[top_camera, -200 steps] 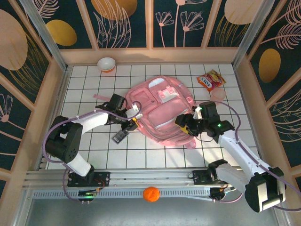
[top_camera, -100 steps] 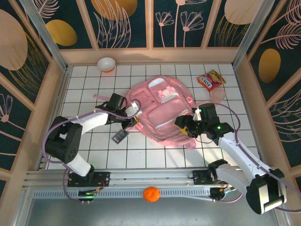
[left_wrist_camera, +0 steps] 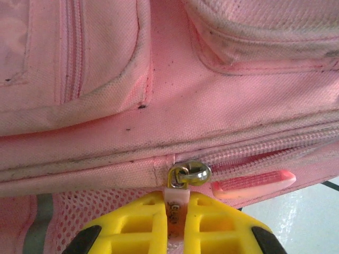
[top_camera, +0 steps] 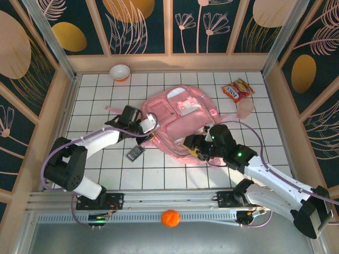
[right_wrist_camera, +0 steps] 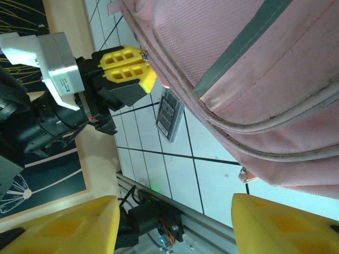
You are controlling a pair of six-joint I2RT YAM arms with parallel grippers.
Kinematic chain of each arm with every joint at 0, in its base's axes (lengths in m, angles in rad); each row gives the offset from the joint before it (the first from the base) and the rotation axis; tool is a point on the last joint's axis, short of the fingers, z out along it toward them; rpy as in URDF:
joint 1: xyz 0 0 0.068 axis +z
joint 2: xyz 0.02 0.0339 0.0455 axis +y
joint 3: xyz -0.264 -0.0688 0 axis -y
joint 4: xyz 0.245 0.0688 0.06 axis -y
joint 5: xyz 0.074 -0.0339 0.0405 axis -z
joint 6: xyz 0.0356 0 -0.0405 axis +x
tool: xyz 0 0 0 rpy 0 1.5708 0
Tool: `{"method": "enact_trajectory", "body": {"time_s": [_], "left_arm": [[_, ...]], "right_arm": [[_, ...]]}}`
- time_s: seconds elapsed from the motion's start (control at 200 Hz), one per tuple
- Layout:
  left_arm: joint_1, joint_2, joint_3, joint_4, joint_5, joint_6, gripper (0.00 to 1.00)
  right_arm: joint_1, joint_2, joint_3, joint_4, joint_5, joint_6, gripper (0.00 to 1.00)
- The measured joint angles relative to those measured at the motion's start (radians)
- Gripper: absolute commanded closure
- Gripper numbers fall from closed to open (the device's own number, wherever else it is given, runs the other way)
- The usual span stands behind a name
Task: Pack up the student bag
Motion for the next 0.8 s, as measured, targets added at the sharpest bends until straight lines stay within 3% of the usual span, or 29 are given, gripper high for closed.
{"method": "enact_trajectory", "body": {"time_s": [0.2,0.39,0.52,0.796], "left_arm": [[-0.005,0.031,-0.006,0.021,-0.045,-0.007,0.82],[-0.003,0.06,-0.006,0.038,-0.047,0.006,0.75],[-0.003,0.084,0.0,0.039,-0.044,0.011,0.74],[-0.003,0.072,0.016,-0.004,0.014,0.036,0.85]], "right_arm": [[0.004,0.07,-0.038,0.069,0.044,0.057,0.42],[0.004,0.073,-0.039,0.092,0.063,0.059,0.44],[0.003,0.073,-0.05,0.103,0.064,0.059,0.47],[-0.005,0.072,-0.089,0.125,0.067,0.069,0.57]]}}
